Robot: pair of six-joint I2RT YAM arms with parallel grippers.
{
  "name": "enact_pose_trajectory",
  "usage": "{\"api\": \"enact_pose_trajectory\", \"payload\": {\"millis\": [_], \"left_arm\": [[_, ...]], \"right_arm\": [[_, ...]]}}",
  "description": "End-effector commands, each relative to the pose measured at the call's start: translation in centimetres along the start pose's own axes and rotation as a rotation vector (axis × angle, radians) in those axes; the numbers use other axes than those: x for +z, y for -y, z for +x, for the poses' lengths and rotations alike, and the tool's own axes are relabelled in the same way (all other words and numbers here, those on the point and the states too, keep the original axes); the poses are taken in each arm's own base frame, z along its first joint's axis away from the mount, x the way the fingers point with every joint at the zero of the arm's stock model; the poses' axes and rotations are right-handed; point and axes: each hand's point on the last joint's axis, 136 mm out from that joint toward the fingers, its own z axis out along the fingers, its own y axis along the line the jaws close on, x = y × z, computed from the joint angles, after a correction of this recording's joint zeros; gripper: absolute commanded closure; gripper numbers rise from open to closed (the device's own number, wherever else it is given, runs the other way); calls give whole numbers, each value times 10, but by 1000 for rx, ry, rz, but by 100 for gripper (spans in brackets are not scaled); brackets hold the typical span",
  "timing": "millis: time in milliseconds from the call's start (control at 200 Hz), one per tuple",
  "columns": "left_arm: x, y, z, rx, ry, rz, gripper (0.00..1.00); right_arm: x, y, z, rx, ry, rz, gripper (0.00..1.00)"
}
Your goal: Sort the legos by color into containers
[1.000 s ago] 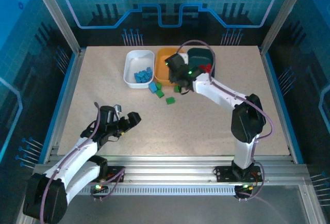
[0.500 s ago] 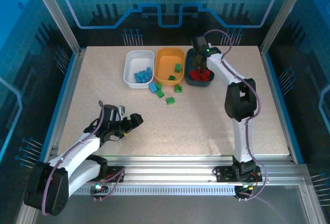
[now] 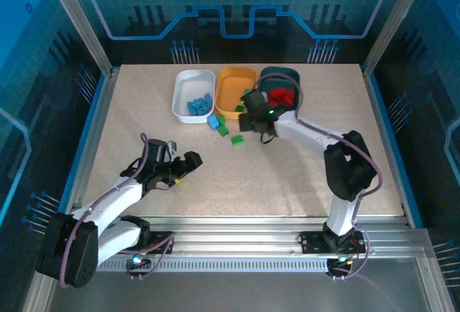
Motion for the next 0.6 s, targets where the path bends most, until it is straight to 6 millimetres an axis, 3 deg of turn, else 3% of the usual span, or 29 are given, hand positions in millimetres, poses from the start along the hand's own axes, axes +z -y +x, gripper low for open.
{"api": "enact_pose_trajectory", "payload": {"millis": [0, 95, 215, 320, 450, 520, 595], "left_arm": [[0, 0, 0, -10, 9, -2, 3], [-3, -6, 5, -16, 15, -5, 2], [-7, -13, 10, -27, 38, -1, 2], [-12, -17, 15, -36, 47, 4, 1], [-17, -20, 15, -12, 71, -4, 1], [-17, -24, 15, -13, 80, -15, 1], [-15, -25, 17, -22, 70, -8, 1]], "right_arm": [[30, -28, 17, -53, -55, -45, 22], [48, -50, 30, -141, -113, -45, 20], [65, -48, 41, -160, -155, 22, 21], [72, -43, 50, -151, -180, 45, 35], [59, -38, 51, -126, -136, 59, 64], [44, -38, 41, -107, -84, 41, 68], [19, -40, 18, -97, -14, 22, 69]]}}
